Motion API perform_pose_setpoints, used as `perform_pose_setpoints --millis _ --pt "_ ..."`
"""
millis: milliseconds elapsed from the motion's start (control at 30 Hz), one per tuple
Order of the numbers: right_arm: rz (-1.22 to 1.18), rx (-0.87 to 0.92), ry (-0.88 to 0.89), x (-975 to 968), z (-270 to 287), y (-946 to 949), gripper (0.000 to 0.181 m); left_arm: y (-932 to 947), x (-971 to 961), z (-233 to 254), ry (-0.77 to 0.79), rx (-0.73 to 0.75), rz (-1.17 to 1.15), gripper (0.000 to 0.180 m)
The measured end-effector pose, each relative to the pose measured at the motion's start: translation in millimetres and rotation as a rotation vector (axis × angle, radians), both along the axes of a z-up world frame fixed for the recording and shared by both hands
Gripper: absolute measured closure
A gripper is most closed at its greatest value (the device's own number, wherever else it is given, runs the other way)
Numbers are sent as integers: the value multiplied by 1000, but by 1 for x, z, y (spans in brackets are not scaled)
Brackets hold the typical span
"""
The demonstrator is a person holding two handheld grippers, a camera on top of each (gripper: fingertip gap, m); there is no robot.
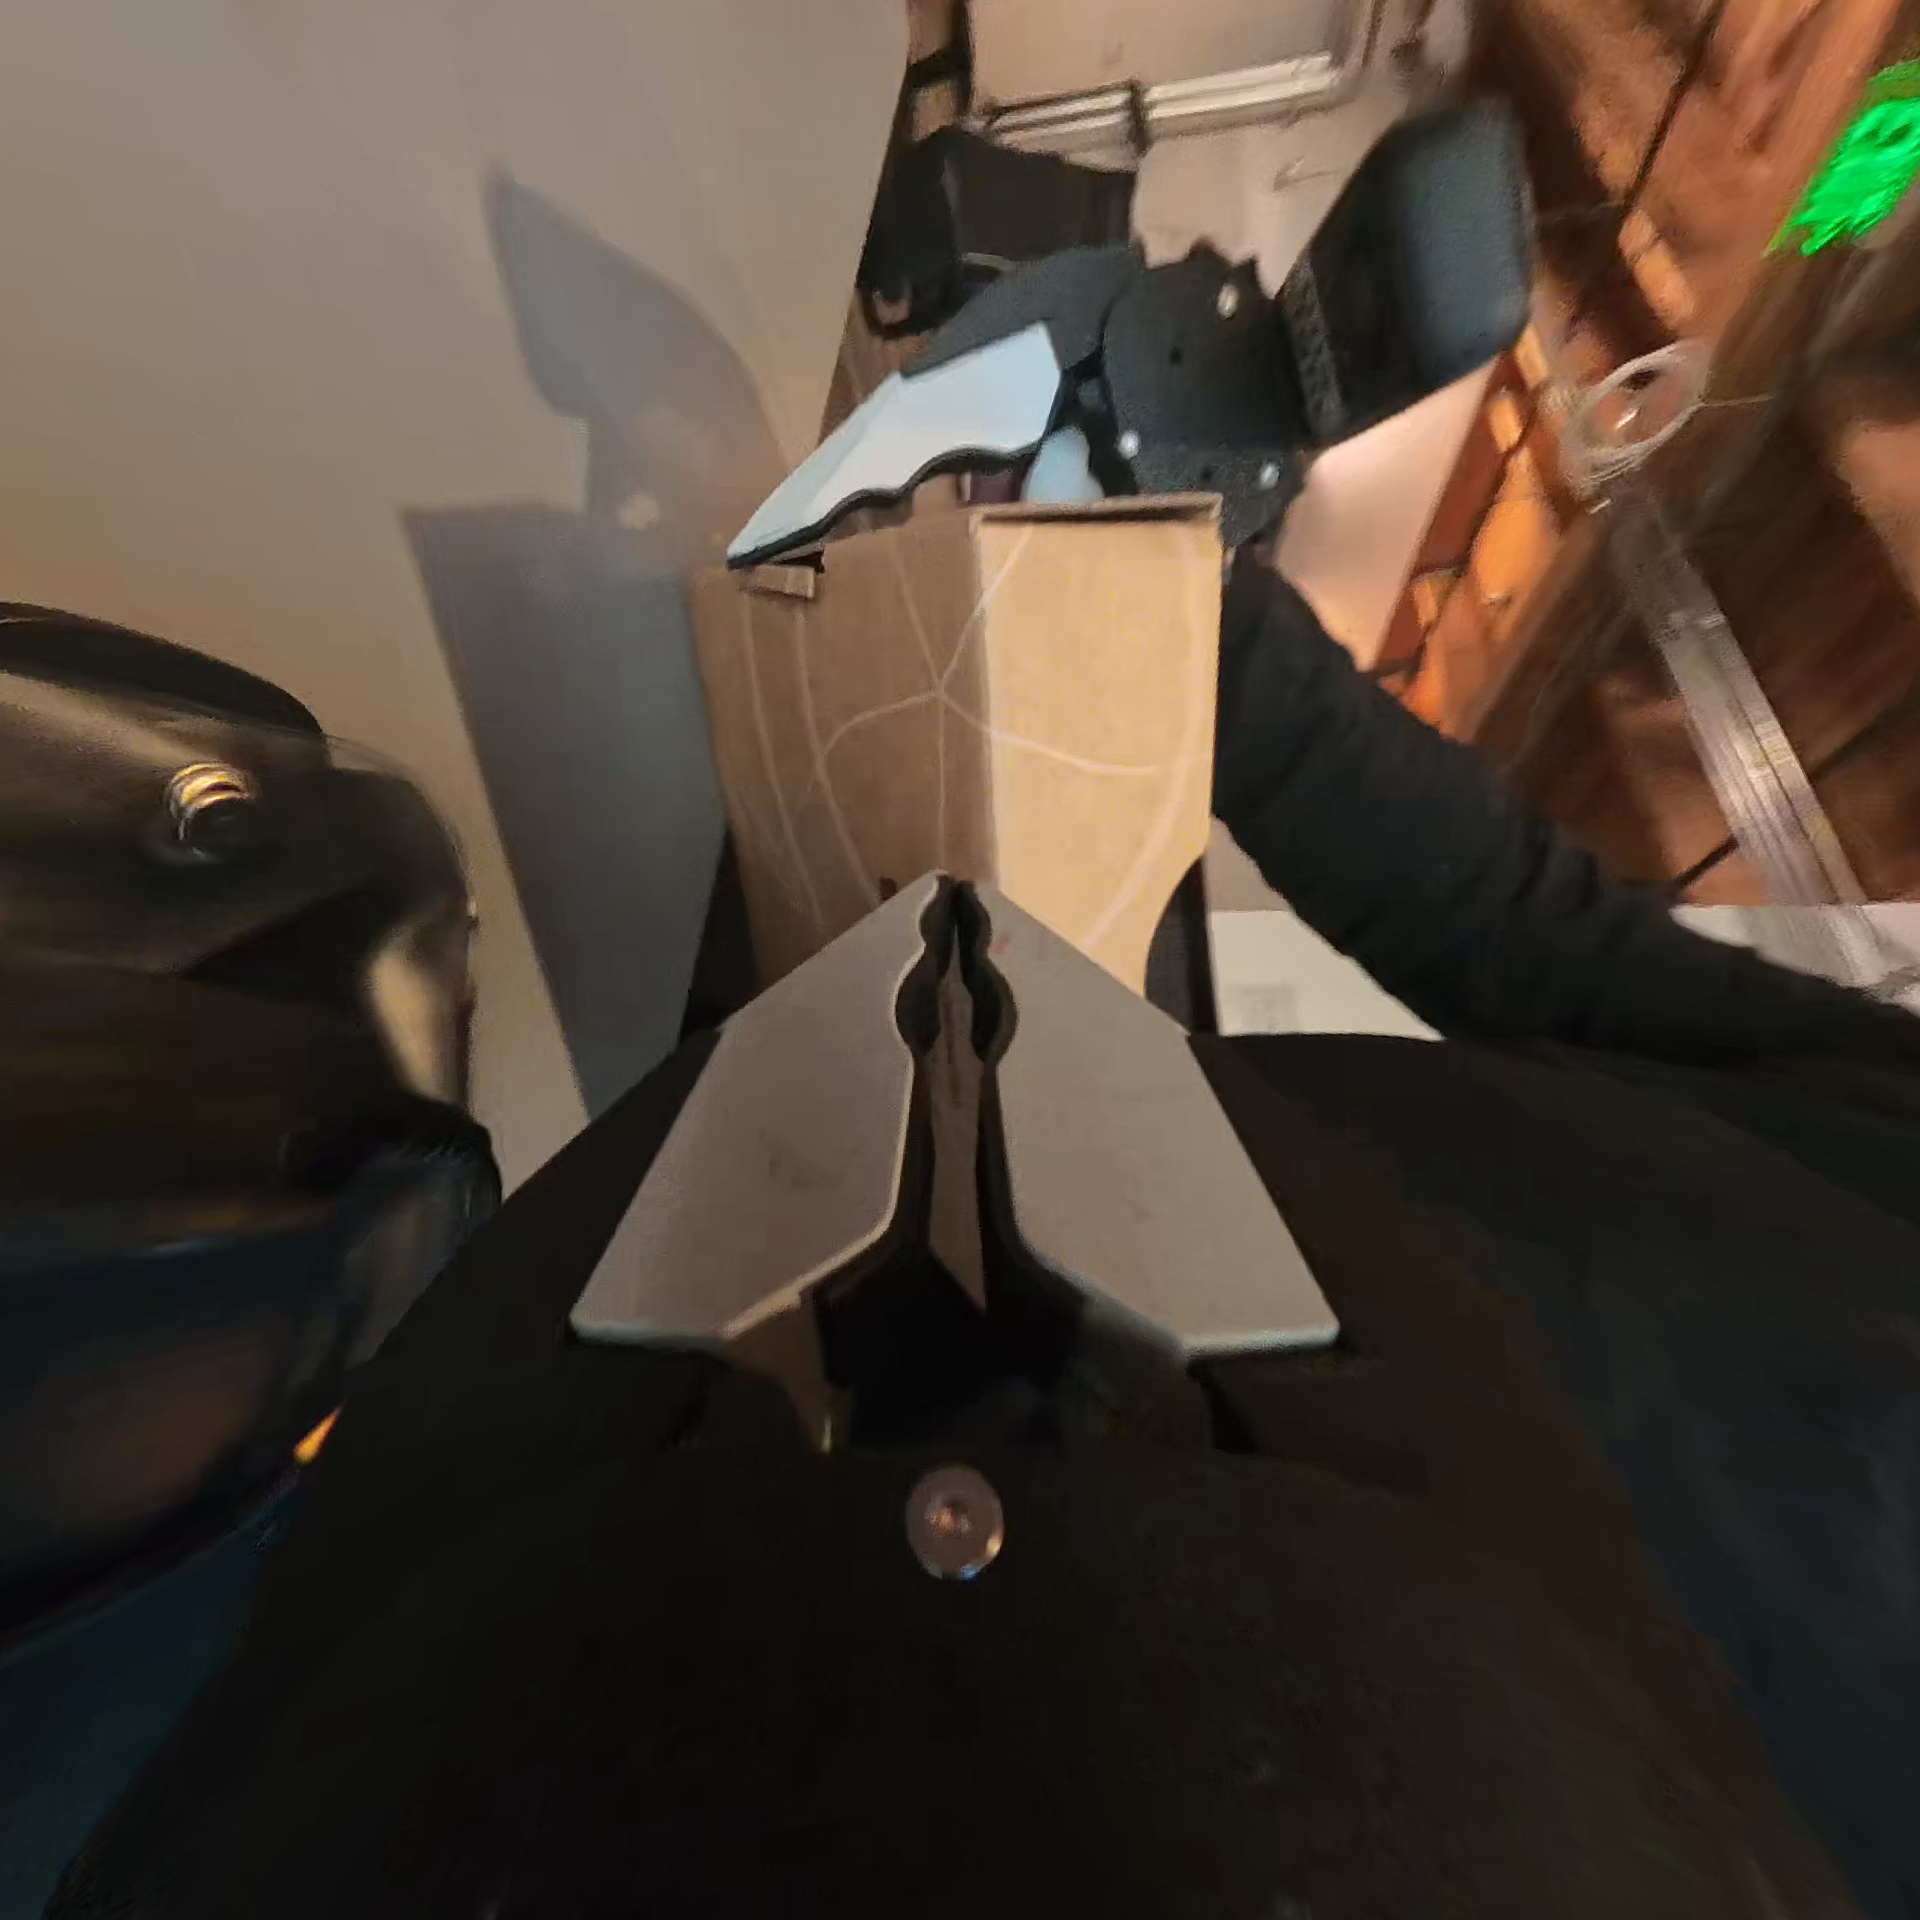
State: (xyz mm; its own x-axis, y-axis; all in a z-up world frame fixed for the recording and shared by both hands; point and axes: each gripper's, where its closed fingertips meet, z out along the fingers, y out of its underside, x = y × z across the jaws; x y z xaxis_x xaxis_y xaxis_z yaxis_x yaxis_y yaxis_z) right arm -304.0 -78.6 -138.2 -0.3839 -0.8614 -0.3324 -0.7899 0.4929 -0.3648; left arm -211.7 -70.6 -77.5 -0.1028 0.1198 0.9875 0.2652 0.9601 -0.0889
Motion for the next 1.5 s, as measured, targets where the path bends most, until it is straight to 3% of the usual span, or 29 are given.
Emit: perform_pose_setpoints --millis 33,67,133,233,300,367,433,533,600,700,800,867,933,1033,1100,1167,1200,1400,1500 --pt "-12 -4 -10 2 1 -2 154 2 1 1 -31 -36 -18 180" --pt "-17 -10 -11 3 1 -4 154 2 2 -1 -89 -71 -26 163" --pt "-13 -22 4 4 0 -7 153 1 4 -5 -240 -114 -42 96" --pt "-23 -34 28 7 -4 -10 152 6 -7 15 -322 -192 -82 66" --pt "-22 -29 23 11 -5 -9 152 18 -15 15 -390 -233 -150 60" --pt "-19 -24 8 14 -5 -8 152 23 -12 -13 -537 -289 -232 63" --pt "-23 -15 -9 16 -5 -6 151 33 -17 -27 -535 -227 -279 57" --pt "-26 -28 2 14 -8 -6 150 37 -25 -18 -439 -173 -278 101" --pt "-34 -16 4 16 -9 -5 150 36 -18 -19 -518 -259 -313 102" --pt "-36 -31 -1 21 -7 -8 150 37 -16 -14 -571 -334 -351 86" --pt "-27 -34 -8 25 -7 -9 150 44 -15 -25 -596 -281 -385 85" --pt "-27 -46 -9 25 -6 -10 148 51 -14 -32 -582 -258 -408 109" --pt "-51 -96 16 21 -3 -18 137 53 -14 -36 -557 -236 -377 112" --pt "-196 -245 135 -12 17 -40 113 54 -11 -38 -557 -230 -362 112" --pt "-420 -292 255 -52 38 -43 114 48 -11 -38 -540 -217 -319 112" --pt "-671 -198 240 -76 54 -17 120 41 -11 -39 -527 -210 -264 112" --pt "-742 -144 184 -76 57 -2 112 36 -12 -39 -518 -212 -230 112" --pt "-865 -164 367 -100 39 19 89 34 -31 -42 -453 -193 -184 113" --pt "-906 -231 275 -88 63 24 89 40 -29 -46 -487 -295 -234 114"
